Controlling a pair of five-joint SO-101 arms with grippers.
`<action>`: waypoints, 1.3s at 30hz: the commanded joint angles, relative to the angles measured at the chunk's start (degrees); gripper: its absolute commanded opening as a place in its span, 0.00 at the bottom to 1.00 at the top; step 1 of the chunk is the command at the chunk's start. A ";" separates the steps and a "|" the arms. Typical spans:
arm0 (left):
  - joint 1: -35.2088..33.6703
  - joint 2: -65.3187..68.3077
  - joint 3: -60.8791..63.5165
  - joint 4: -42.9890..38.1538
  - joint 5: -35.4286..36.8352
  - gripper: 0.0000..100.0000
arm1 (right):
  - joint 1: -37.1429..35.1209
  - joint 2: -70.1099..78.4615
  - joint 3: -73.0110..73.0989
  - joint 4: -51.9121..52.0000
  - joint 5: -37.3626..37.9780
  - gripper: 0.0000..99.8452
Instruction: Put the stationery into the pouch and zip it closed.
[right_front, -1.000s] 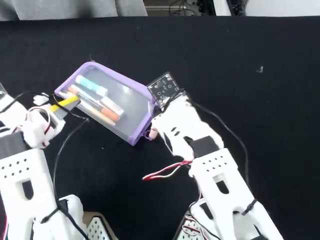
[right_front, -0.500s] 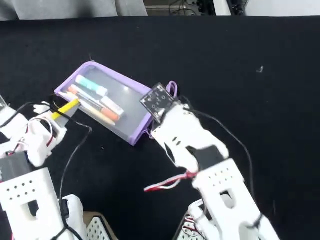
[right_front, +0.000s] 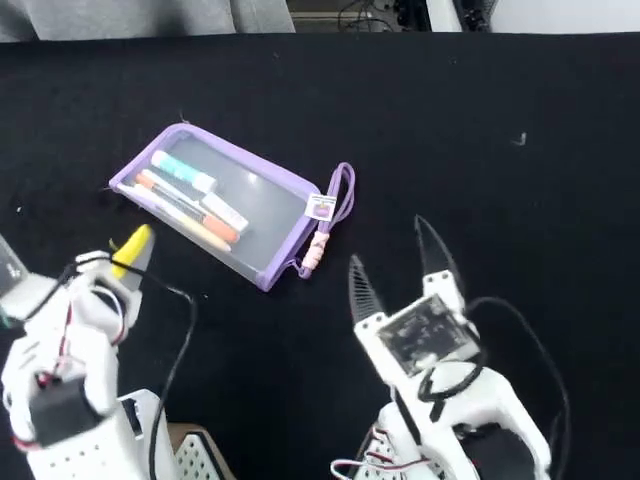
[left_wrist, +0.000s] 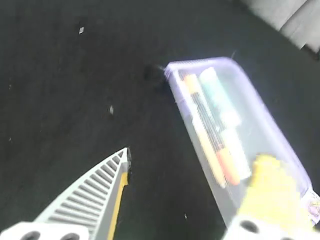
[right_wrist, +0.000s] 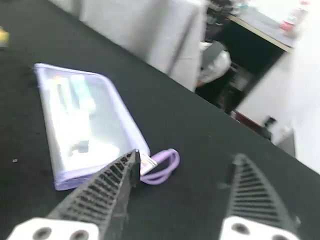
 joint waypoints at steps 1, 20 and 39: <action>0.13 -10.99 3.74 -0.97 -0.35 0.18 | 9.23 -4.88 -2.59 0.88 -1.41 0.17; 13.76 -15.21 31.69 -9.93 -10.20 0.10 | 26.64 -5.05 18.77 2.46 -1.41 0.02; 11.56 -15.12 36.00 0.97 -10.29 0.10 | 26.64 -4.97 35.47 -0.62 -0.97 0.04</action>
